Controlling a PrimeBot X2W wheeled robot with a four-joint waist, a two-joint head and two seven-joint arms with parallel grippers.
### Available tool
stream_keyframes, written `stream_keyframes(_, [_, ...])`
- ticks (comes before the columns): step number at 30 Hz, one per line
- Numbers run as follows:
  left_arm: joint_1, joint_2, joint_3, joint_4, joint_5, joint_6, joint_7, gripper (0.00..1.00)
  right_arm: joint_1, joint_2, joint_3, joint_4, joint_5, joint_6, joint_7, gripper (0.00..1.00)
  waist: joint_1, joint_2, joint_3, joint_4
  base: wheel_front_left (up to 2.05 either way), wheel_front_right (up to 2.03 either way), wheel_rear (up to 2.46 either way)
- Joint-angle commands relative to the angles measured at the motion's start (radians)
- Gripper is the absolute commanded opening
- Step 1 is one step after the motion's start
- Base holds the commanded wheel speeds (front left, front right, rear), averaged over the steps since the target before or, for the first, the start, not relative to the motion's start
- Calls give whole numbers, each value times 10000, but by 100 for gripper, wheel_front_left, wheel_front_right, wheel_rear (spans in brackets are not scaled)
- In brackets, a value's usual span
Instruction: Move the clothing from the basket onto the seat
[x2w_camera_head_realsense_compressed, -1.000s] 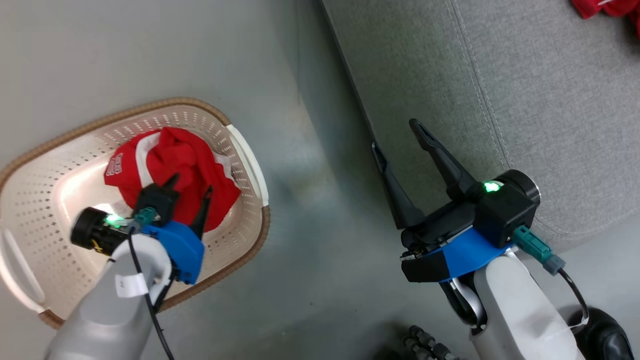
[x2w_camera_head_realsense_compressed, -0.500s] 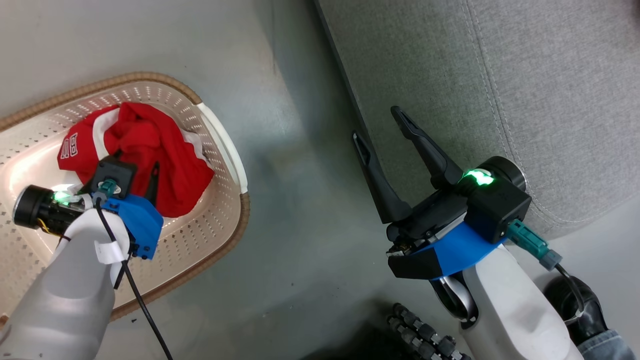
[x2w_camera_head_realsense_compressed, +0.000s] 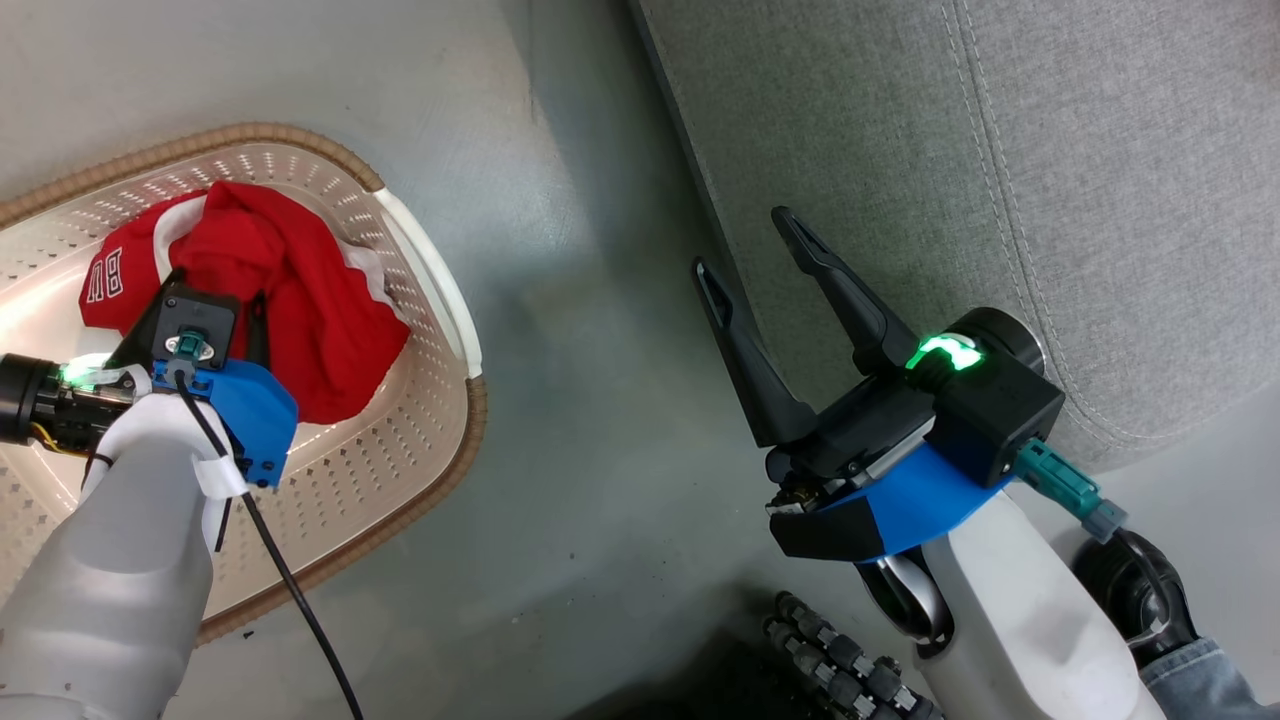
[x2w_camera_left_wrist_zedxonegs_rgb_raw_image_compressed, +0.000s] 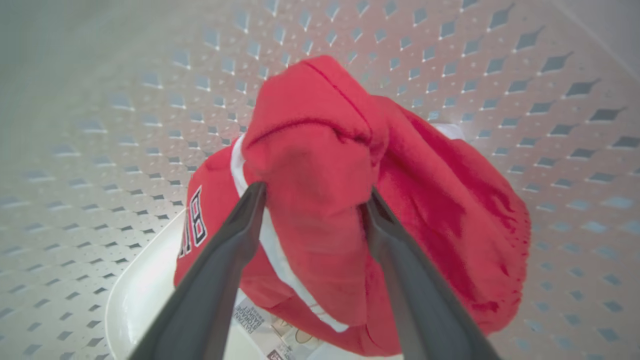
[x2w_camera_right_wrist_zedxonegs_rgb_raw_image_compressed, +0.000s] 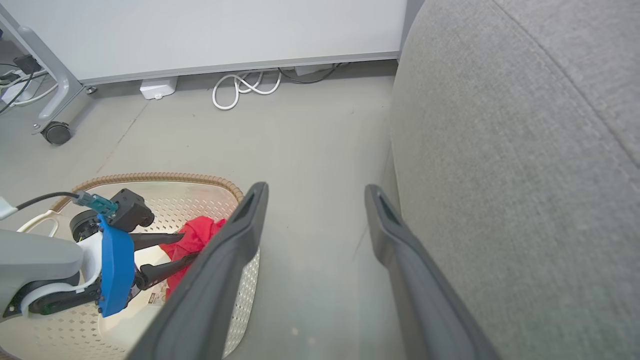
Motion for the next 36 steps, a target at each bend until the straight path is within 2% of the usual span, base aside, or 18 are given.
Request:
stream_keyframes(1, [-207, 22, 14, 78, -43, 83, 55, 100, -62, 29, -7, -35, 21, 1, -32, 100, -1, 0, -6, -3, 0, 0, 0])
stream_keyframes(5, [-293, -98, -3, 279, -87, 218, 176, 100, 86, 29, -99, -65, -36, 1, -33, 100, -1, 0, -10, 6, 0, 0, 0])
stream_keyframes(9, [-386, -220, -9, 454, -191, 149, 325, 100, 175, 30, -130, -102, -78, 1, -33, 100, -1, 0, -15, 8, 0, 0, 0])
stream_keyframes(10, [-412, -248, -28, 489, -210, 131, 335, 67, 193, 30, -128, -107, -73, 1, -33, 100, -1, 0, -19, 8, 0, 0, 0])
stream_keyframes(11, [-435, -265, -52, 514, -223, 100, 341, 38, 207, 30, -123, -109, -60, 1, -33, 100, -1, 0, -24, 9, 0, 0, 0])
stream_keyframes(12, [-450, -280, -72, 536, -236, 78, 347, 4, 211, 30, -116, -109, -43, 1, -33, 100, -1, 0, -28, 10, 0, 0, 0])
stream_keyframes(13, [-447, -292, -90, 561, -245, 60, 360, 0, 211, 30, -109, -107, -33, 1, -33, 100, -1, 0, -33, 11, 0, 0, 0])
stream_keyframes(36, [-353, -569, -236, 834, -604, -188, 240, 0, -161, 30, 36, 86, -5, 1, -34, 100, -1, 0, -361, 91, 0, 0, 0])
